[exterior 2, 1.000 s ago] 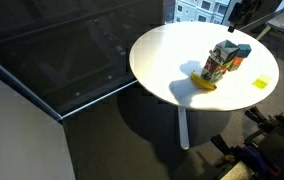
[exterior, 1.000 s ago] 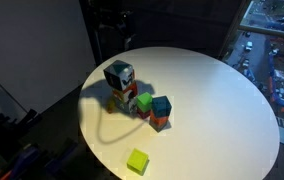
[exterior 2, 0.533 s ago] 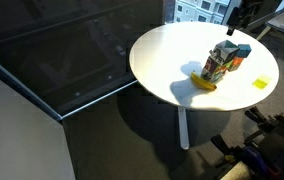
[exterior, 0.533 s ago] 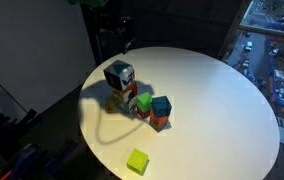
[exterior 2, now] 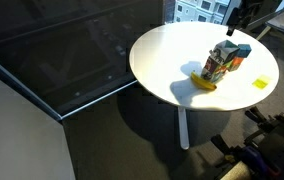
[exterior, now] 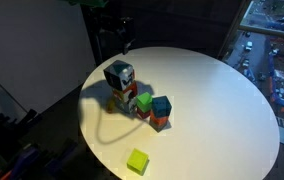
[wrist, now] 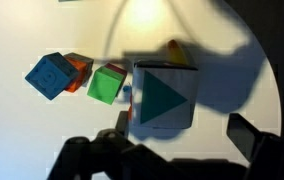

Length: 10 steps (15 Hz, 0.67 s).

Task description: Move the soft cube from the top of the left stack and place it on the blue block on the right stack

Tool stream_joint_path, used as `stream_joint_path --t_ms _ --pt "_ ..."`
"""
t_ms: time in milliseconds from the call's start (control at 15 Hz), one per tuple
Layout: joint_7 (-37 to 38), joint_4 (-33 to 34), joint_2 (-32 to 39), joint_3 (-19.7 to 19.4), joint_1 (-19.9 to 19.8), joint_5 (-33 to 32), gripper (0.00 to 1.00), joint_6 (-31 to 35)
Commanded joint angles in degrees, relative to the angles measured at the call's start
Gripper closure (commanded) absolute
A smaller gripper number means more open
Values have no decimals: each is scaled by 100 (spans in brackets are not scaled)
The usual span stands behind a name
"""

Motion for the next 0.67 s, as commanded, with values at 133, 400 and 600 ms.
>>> stream_joint_path --t_ms 133,400,600 --pt "-3 160 293 79 -69 129 0 267" --pt "19 189 544 134 -72 148 0 483" --pt "35 182 713 169 -79 115 0 601"
